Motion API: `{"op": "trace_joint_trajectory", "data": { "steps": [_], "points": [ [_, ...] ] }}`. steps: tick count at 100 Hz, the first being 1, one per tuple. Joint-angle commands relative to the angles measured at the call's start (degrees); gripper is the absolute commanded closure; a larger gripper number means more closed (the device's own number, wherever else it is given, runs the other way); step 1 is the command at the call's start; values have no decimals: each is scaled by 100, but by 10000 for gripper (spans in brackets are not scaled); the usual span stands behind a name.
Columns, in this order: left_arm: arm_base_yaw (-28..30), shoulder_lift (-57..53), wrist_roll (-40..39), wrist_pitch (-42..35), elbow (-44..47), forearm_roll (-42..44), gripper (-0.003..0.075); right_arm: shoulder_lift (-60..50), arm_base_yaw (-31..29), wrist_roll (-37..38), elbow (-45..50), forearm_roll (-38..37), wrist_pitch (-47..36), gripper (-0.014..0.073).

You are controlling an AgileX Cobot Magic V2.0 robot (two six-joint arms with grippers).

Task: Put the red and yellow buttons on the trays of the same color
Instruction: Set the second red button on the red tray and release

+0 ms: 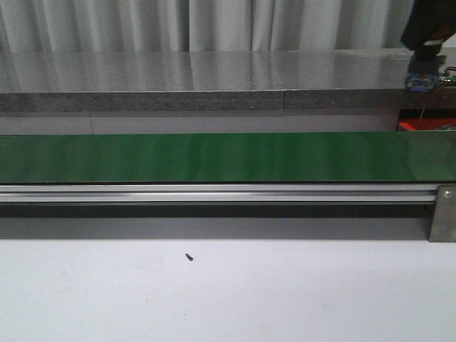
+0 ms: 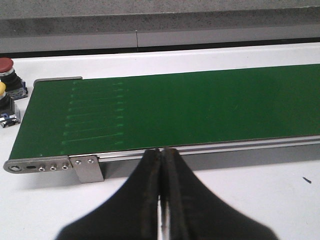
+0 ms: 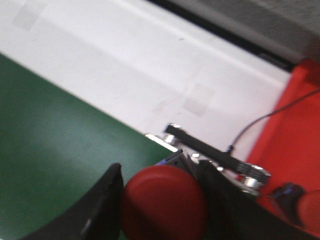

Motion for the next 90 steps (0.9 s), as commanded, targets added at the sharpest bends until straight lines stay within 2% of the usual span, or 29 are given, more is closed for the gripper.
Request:
{"op": "trace_joint_trajectory", "data": {
  "steps": [1, 16, 53, 90],
  "points": [
    [-36, 26, -7, -421, -153, -157, 740, -33, -417, 1, -562, 88, -116, 452],
    [-36, 26, -7, -421, -153, -157, 740, 672, -849, 1, -1307, 264, -126, 452],
    [-36, 26, -7, -435, -153, -157, 739, 2320, -1123, 77, -2975, 253, -140, 452],
    [-36, 26, -7, -437, -153, -157, 740, 2714, -1243, 169, -3039, 247, -249, 452]
  ]
}}
